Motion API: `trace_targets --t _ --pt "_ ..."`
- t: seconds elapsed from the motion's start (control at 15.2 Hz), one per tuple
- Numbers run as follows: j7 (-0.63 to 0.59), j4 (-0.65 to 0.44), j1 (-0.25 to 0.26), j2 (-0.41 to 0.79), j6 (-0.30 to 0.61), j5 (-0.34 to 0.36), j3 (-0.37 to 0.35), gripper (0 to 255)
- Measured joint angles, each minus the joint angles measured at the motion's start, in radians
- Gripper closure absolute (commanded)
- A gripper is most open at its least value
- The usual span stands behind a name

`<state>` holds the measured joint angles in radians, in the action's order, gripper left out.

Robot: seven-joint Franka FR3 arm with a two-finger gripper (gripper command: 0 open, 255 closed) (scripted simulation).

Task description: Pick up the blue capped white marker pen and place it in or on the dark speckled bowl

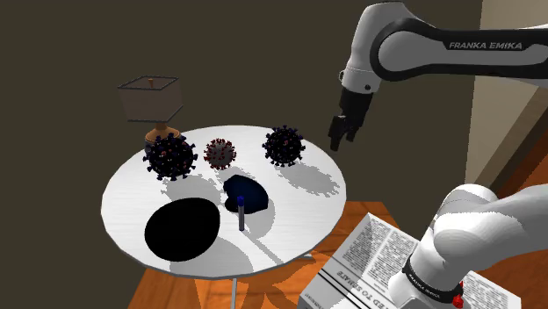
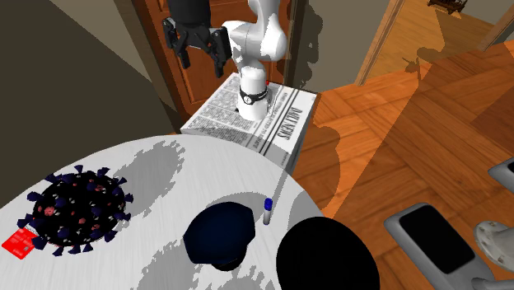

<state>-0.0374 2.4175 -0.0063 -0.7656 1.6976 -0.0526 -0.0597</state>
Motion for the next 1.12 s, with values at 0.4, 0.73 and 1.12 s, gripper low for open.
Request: trace_targets --t 0.4,0.73,1.12 --pt "-0.101 -0.002 0.014 0.093 0.087 -0.040 -0.079 0" --pt "-0.234 -0.028 0.026 0.220 0.185 -0.075 -0.179 0" --pt "-0.396 -0.107 0.026 0.413 0.293 -0.071 -0.287 0"
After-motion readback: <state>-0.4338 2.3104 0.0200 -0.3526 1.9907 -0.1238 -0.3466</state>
